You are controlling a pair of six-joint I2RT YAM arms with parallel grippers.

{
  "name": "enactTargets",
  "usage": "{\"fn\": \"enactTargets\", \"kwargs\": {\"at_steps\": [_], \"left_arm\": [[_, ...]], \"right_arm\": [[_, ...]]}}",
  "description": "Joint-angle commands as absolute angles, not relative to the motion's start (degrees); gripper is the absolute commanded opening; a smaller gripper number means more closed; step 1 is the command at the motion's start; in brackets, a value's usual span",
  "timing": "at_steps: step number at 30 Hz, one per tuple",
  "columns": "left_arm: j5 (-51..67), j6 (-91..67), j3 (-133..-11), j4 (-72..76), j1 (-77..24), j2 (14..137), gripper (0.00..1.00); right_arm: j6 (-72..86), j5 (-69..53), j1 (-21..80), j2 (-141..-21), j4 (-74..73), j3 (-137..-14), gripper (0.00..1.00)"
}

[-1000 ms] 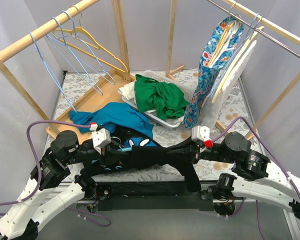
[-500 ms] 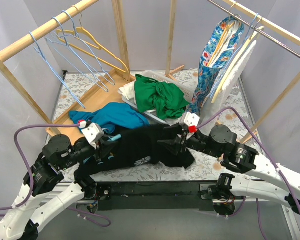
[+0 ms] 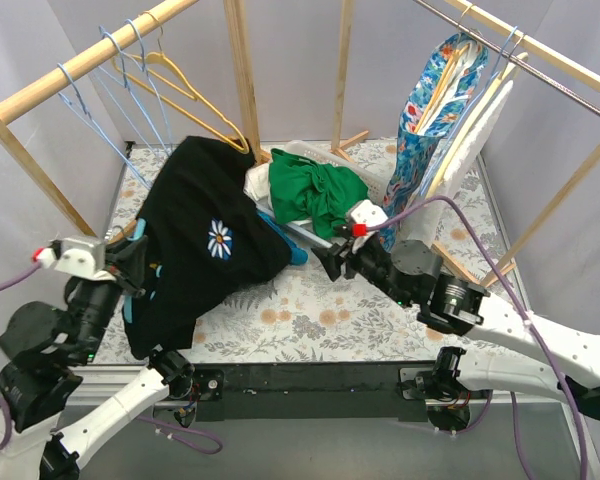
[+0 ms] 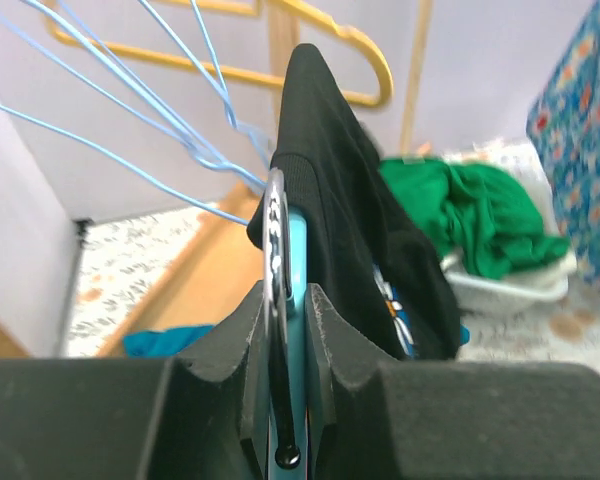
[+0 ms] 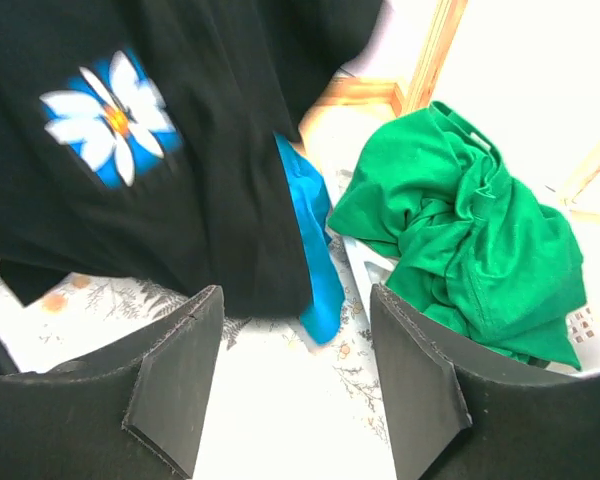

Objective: Remove the t-shirt from the hanger
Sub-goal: Place the T-shirt in the bin.

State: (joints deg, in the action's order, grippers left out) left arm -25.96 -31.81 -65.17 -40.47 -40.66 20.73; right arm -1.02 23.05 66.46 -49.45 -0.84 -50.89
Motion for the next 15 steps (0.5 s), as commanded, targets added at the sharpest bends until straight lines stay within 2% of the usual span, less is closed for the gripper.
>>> {"fn": "enactTargets", "kwargs": {"at_steps": [1,4,5,8,15], "left_arm": [[-27.6,-28.9,-74.1,-37.3,-40.4,21.9,0.00],[-21.6,-27.5,-80.2,-41.6,-40.4,23.0,0.00],[-15.4,-27.0,-81.8,-44.5,-40.4,23.6,0.00],[-7.9,-26.7,-85.9,-47.1,-40.4,24.3,0.00],[-0.6,-24.5,-87.5,-43.7,-40.4,22.4,0.00]], "right_arm": [[-0.4,25.7,66.7,-56.6,4.6,-54.1,0.67],[-0.7,26.5,66.6,-61.6,6.5,-54.4,0.66],[-0.8,27.3,66.6,-62.8,7.7,-54.7,0.65],[-0.4,27.6,66.2,-66.1,9.1,-55.4,0.64],[4.1,19.4,61.5,-68.6,11.8,-54.1,0.64]]}}
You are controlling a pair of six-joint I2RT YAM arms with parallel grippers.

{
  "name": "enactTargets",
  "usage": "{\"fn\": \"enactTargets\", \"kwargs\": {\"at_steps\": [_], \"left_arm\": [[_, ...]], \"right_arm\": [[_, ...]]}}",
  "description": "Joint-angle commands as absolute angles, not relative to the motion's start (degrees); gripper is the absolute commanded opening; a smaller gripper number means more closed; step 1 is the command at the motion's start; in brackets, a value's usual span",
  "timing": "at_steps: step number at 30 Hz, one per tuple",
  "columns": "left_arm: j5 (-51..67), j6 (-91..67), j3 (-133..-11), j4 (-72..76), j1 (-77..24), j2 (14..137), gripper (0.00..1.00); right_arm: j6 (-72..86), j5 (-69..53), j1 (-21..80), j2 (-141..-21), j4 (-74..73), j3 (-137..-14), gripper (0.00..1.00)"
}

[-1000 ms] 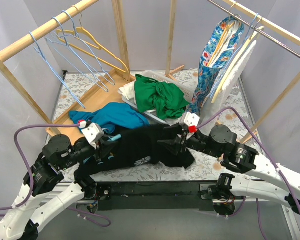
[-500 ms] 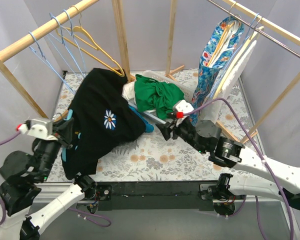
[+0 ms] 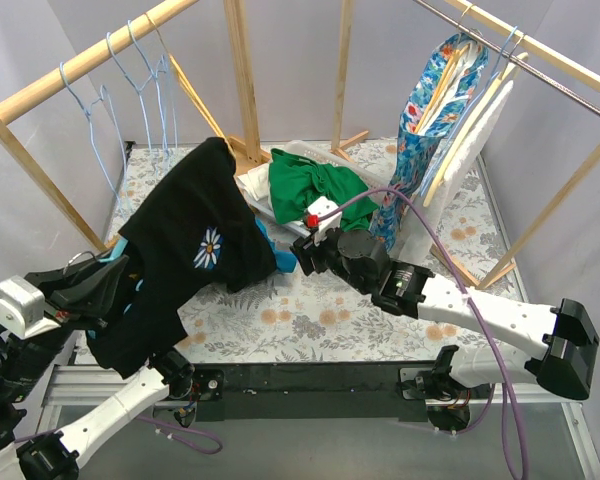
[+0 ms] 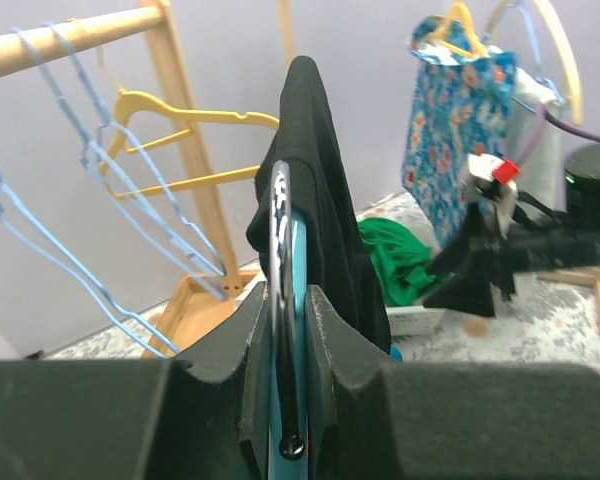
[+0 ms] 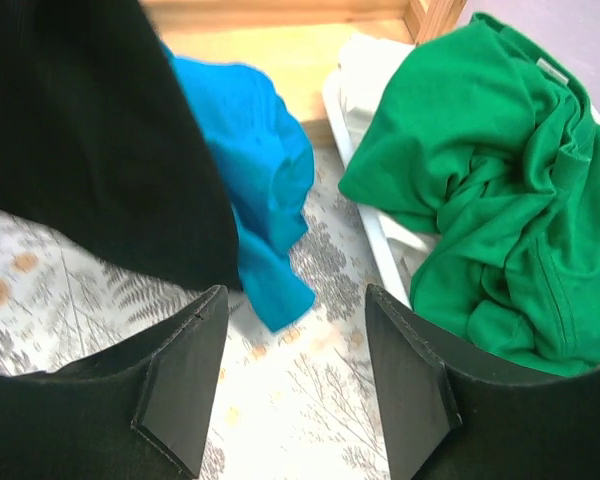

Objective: Remove the t-shirt from the hanger
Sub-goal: Place the T-shirt in the bin.

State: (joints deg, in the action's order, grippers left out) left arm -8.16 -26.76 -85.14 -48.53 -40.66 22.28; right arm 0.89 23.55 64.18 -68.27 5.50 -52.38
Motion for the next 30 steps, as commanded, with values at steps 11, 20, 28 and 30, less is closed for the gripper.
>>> {"fn": "enactTargets", "kwargs": {"at_steps": [11,20,28,30], "left_arm": [[13.1,-22.8,-97.4,-45.9,-40.4,27.4,0.00],[20.1,-23.3,-99.2,-49.3,-40.5,28.6,0.00],[18.2,-23.2,-97.7,-50.5,-40.6,28.5,0.00],[17.7,-23.4,-97.6,-50.7,-40.6,28.2,0.00]], "right_arm": [[4.3,-8.1,51.9,-82.5,9.1,-66.9,0.76],[2.0,-24.2,52.9,-98.8,6.2,-81.3,0.78],[-1.2,-18.0,58.8,-109.0,-3.1,-87.6,0.79],[-0.6,-14.2,58.8,-111.7,-3.9,-88.1,0.79]]}}
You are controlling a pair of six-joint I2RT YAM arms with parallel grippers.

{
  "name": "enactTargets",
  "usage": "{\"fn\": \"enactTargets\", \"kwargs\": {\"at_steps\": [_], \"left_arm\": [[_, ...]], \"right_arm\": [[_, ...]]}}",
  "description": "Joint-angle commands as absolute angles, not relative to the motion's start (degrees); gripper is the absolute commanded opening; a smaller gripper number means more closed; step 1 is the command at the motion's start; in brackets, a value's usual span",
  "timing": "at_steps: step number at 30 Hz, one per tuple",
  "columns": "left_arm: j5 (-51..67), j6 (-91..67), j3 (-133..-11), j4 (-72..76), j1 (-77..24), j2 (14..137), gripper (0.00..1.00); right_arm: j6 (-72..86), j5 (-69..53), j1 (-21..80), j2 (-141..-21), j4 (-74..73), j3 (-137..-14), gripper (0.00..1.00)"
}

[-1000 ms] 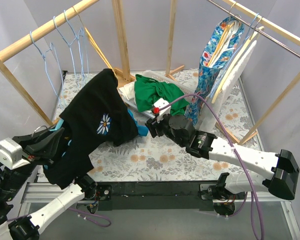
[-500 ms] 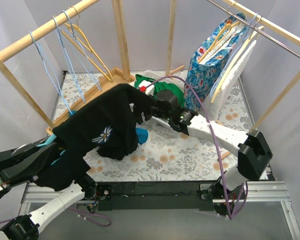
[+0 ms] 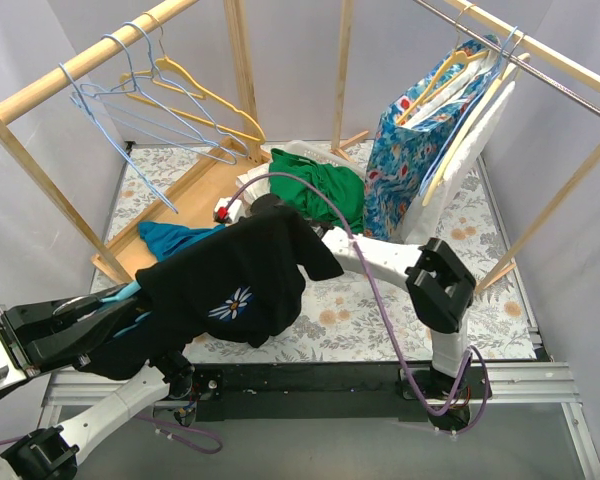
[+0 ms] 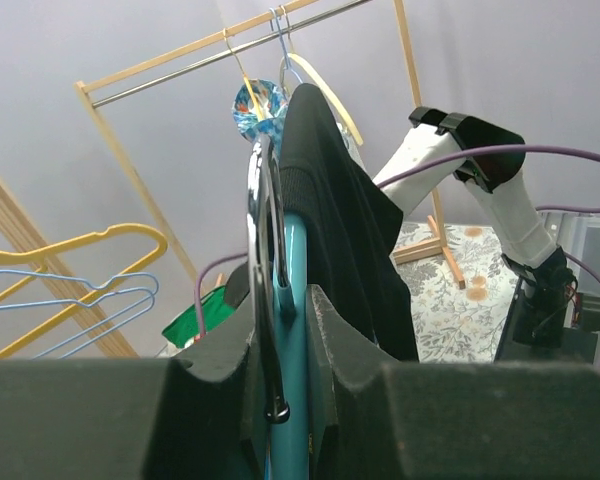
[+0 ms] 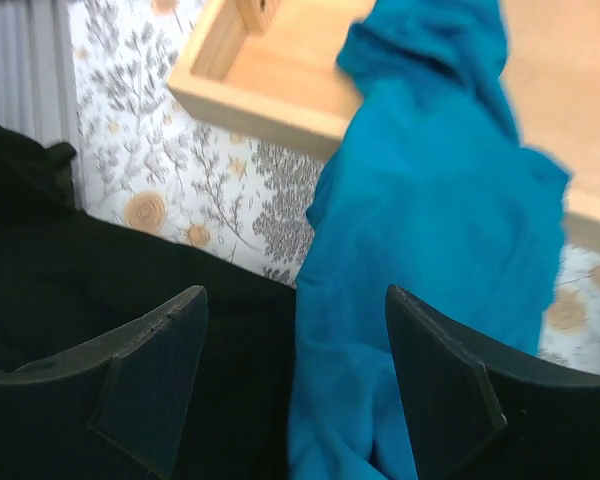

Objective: Remove the t-shirt from the hanger
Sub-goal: Place the T-shirt in the bin.

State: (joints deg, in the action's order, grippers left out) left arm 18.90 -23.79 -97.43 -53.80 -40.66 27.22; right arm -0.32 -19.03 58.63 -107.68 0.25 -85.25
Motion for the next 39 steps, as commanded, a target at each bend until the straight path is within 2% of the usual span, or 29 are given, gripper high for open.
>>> {"fn": "enactTargets", "kwargs": {"at_steps": [1,5,11,14,16,17,20,21,23,31,39], "left_arm": [[16.9,-23.5,-97.7,-51.1,-40.5,27.9,0.00],[13.5,-23.9,-99.4,-53.3,-40.7,27.7,0.00],[7.7,-24.0,-101.3,-57.4,-41.1,27.6,0.00],[7.0,-24.5,-98.9,-56.8,-41.2,26.6,0.00],[6.4,-24.7,-97.7,-56.8,-41.3,25.9,0.00],[6.2,-24.7,-97.4,-56.6,-41.3,25.8,0.00],[5.5,-24.8,-97.0,-56.7,-41.4,25.5,0.00],[5.4,-24.8,-97.1,-56.6,-41.5,25.4,0.00],[5.2,-24.9,-96.9,-56.7,-41.5,25.1,0.00],[2.9,-25.5,-96.9,-57.9,-41.6,23.7,0.00],[1.4,-26.1,-96.4,-58.4,-41.7,22.4,0.00]], "right_arm": [[-0.4,-12.7,58.8,-112.4,-4.5,-88.3,0.79],[-0.4,-5.6,58.8,-116.4,-7.0,-89.0,0.81],[-0.4,-2.4,58.8,-123.3,-12.2,-92.4,0.82],[-0.4,-1.7,58.8,-125.3,-12.7,-92.5,0.81],[-0.4,-0.7,58.8,-125.8,-13.2,-92.7,0.76],[-0.4,-0.4,58.8,-125.9,-13.4,-92.7,0.71],[1.1,2.3,58.6,-125.6,-14.5,-92.9,0.35],[1.0,2.8,58.6,-125.2,-15.3,-93.0,0.18],[1.3,5.7,58.6,-123.8,-15.8,-93.0,0.01],[1.9,12.9,57.7,-111.1,-13.5,-89.6,0.01],[1.1,18.4,56.5,-102.6,-14.4,-92.6,0.01]]}}
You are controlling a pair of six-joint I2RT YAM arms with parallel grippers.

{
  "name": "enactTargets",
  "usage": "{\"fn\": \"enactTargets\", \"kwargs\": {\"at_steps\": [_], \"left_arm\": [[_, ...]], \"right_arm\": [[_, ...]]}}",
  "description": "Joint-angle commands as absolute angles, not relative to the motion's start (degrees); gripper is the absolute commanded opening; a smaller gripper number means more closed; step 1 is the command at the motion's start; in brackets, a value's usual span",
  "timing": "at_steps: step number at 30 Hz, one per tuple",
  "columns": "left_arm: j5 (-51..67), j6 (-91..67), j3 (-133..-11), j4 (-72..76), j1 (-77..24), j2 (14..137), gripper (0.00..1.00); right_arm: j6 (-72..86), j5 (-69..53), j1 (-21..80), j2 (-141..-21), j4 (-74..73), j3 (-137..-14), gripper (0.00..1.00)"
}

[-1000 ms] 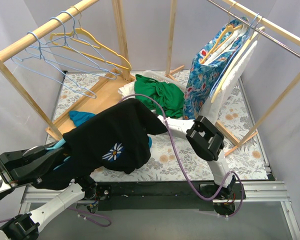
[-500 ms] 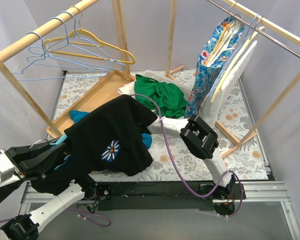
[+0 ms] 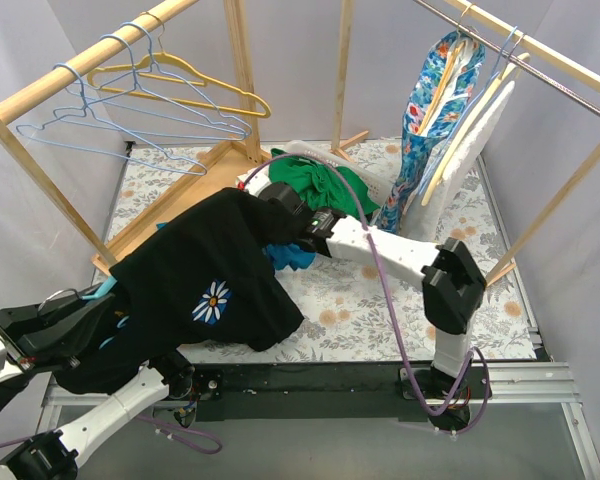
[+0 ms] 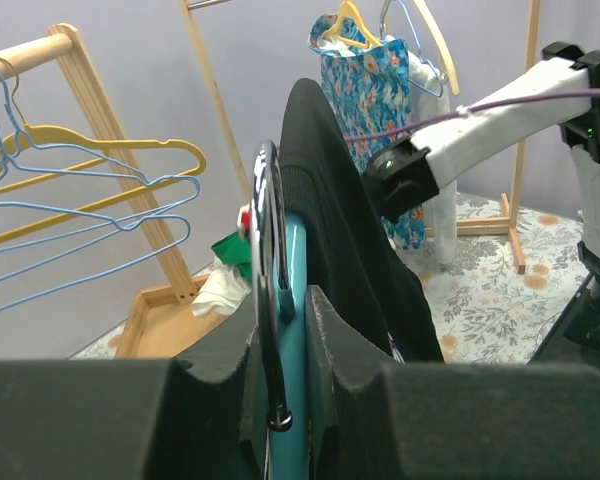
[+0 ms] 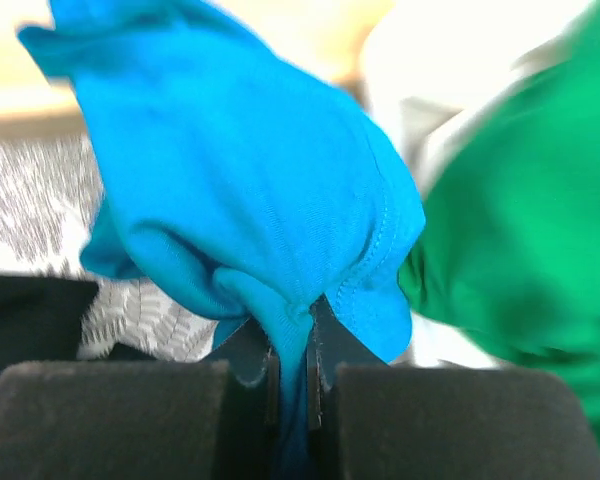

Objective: Remove the t-shirt from the hanger
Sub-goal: Place the T-shirt in the bin.

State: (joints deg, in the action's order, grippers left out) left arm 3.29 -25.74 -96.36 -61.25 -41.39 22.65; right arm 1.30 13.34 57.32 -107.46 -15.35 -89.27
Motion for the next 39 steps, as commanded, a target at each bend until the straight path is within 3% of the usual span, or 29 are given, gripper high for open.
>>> {"fn": "enactTargets", "kwargs": {"at_steps": [1,18,30,39], "left_arm": [[1.2,-26.1,-96.3,-58.4,-41.7,22.3,0.00],[-2.6,-25.6,-95.4,-57.8,-41.9,21.3,0.00],[-4.0,-25.8,-92.1,-57.0,-42.1,21.5,0.00],[-4.7,-26.2,-89.6,-56.8,-42.1,21.7,0.00]], "right_arm": [[1.2,19.6,56.2,-101.4,-14.5,-92.8,0.01],[-2.2,30.4,50.1,-83.9,-11.1,-92.6,0.01],[-4.7,33.9,46.0,-87.5,-6.2,-97.0,0.01],[-5.7,34.3,43.9,-99.0,-2.2,-100.1,0.01]]}}
